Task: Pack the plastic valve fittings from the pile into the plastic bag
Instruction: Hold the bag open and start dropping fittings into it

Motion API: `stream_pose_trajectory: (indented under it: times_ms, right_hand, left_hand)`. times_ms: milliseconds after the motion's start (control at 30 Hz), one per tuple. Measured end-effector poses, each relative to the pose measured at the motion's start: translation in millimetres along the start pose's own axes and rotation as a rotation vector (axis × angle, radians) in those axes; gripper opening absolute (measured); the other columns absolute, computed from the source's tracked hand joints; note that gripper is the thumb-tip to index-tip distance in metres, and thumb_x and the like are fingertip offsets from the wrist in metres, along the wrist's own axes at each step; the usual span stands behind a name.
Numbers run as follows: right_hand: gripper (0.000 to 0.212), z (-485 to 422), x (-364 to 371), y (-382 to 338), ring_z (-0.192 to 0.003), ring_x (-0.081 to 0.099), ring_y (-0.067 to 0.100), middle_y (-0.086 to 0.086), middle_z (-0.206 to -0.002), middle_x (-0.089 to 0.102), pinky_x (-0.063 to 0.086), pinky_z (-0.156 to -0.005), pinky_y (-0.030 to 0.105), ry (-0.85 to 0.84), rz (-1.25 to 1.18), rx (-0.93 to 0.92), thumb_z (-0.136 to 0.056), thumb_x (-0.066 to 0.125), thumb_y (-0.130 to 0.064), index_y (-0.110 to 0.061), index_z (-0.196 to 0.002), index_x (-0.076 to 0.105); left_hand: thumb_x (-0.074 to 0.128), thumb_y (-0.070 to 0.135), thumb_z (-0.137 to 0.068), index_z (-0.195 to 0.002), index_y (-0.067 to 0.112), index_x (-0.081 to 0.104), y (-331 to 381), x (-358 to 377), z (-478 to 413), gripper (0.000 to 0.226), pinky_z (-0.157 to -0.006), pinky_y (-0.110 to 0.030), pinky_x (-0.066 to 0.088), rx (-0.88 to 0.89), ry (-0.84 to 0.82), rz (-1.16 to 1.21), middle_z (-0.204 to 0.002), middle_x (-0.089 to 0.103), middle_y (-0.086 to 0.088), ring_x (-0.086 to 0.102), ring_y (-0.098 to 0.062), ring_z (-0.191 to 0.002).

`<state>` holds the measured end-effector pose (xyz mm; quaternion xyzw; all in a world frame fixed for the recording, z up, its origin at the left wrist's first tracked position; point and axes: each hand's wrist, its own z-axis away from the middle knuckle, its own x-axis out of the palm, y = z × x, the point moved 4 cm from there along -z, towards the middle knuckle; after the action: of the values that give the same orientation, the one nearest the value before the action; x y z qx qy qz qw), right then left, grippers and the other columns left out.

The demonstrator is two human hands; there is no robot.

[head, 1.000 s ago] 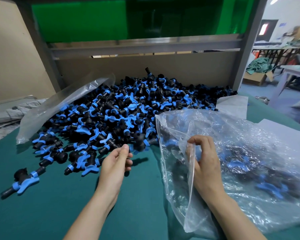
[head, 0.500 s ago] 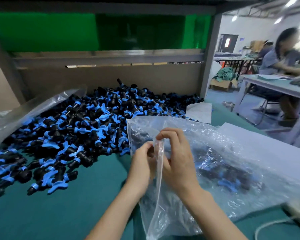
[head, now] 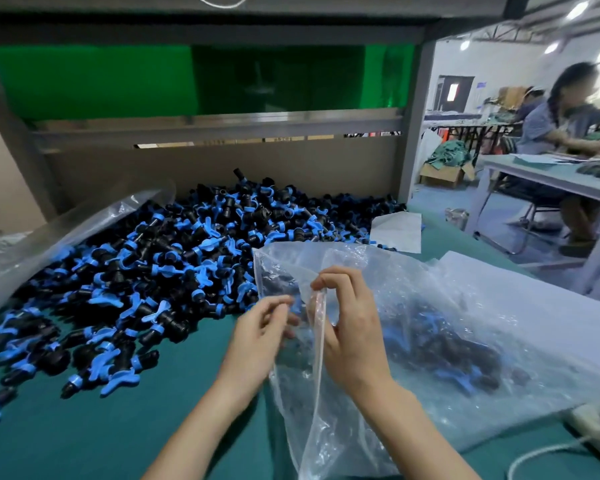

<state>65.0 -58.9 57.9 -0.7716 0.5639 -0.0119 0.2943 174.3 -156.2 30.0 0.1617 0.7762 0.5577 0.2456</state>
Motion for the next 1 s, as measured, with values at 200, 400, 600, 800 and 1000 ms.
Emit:
stream_pose_trajectory:
  times_ms: [200,400,600,800,1000]
  right_hand:
    - [0.016,27,20,27,-0.100,0.051,0.007,-0.010,-0.111,0.049,0.045,-0.087,0.027,-0.037,0.032,0.080,-0.093,0.050,-0.027,-0.018,-0.104,0.056]
    - [0.009,32,23,43,-0.098,0.052,0.010,-0.011,-0.109,0.049,0.043,-0.087,0.026,-0.074,0.062,0.160,-0.098,0.054,-0.026,-0.021,-0.105,0.055]
    - [0.014,32,26,45,-0.097,0.052,0.013,-0.009,-0.109,0.050,0.043,-0.086,0.028,-0.097,0.075,0.174,-0.094,0.061,-0.016,-0.019,-0.106,0.055]
    - [0.016,32,26,43,-0.097,0.052,0.013,-0.009,-0.108,0.049,0.044,-0.085,0.028,-0.097,0.065,0.167,-0.094,0.062,-0.014,-0.020,-0.107,0.055]
    - [0.015,33,25,41,-0.097,0.053,0.015,-0.008,-0.109,0.049,0.046,-0.084,0.033,-0.103,0.052,0.169,-0.094,0.062,-0.013,-0.018,-0.107,0.055]
  left_hand:
    - [0.047,0.032,-0.099,-0.107,0.040,0.059,-56,-97,33,0.017,-0.076,-0.034,0.044,0.050,0.356,-0.689,-0.094,0.056,0.026,0.048,-0.008,-0.087]
    - [0.065,0.018,-0.089,-0.113,0.011,0.067,-62,-119,25,0.024,-0.085,-0.049,0.038,-0.038,0.555,-1.094,-0.104,0.067,-0.012,0.055,-0.037,-0.098]
    - [0.071,0.018,-0.083,-0.110,0.000,0.065,-67,-128,13,0.033,-0.095,-0.056,0.034,-0.137,0.635,-1.201,-0.111,0.059,-0.024,0.051,-0.042,-0.106]
    - [0.065,0.026,-0.091,-0.111,0.003,0.066,-77,-136,10,0.030,-0.109,-0.057,0.024,-0.261,0.566,-1.244,-0.120,0.056,-0.022,0.045,-0.040,-0.119]
    - [0.060,0.022,-0.096,-0.112,0.005,0.067,-68,-138,17,0.024,-0.111,-0.059,0.023,-0.159,0.662,-1.196,-0.114,0.060,-0.020,0.048,-0.041,-0.115]
